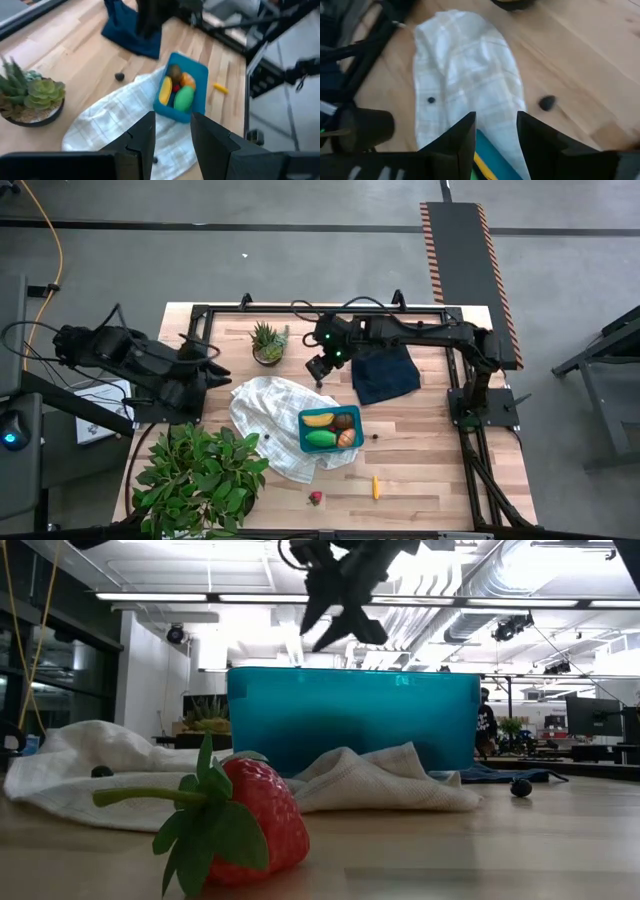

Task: Pick and placing Produce into tupperware
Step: Put the left blueberry into the blue bin

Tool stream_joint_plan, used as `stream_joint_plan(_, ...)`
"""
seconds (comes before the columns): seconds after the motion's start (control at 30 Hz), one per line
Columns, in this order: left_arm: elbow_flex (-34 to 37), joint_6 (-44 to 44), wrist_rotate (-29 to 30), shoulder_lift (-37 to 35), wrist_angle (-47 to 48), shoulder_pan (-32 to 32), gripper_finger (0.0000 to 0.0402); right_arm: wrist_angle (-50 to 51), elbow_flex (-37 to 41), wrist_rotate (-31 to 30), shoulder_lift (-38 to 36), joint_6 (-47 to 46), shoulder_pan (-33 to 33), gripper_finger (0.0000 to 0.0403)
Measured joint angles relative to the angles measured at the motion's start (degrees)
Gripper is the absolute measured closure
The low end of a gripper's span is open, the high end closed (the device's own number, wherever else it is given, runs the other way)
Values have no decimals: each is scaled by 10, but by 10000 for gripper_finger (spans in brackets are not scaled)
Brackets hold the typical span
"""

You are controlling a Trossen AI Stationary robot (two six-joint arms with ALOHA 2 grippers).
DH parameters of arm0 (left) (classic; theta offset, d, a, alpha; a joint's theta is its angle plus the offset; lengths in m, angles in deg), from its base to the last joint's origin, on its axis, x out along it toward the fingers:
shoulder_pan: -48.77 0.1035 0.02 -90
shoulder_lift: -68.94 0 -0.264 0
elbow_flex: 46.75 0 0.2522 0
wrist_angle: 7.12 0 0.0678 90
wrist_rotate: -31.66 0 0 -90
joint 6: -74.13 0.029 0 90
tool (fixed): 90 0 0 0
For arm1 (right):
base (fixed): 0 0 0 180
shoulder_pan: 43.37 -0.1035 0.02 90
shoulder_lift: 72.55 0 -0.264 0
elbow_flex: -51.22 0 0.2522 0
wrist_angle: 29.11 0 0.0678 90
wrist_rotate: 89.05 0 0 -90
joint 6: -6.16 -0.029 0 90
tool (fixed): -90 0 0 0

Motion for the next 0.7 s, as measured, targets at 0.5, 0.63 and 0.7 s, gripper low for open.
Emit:
stream_joint_plan(0.5,0,35,-42,71,27,0,291,88,1,-8,20,80,26,270)
stream_joint_plan(0.63,0,31,-42,93,35,0,291,119,1,-41,24,145,25,269)
stream_joint_plan(0.7,0,21,-42,103,36,3,291,136,1,-65,24,187,25,270)
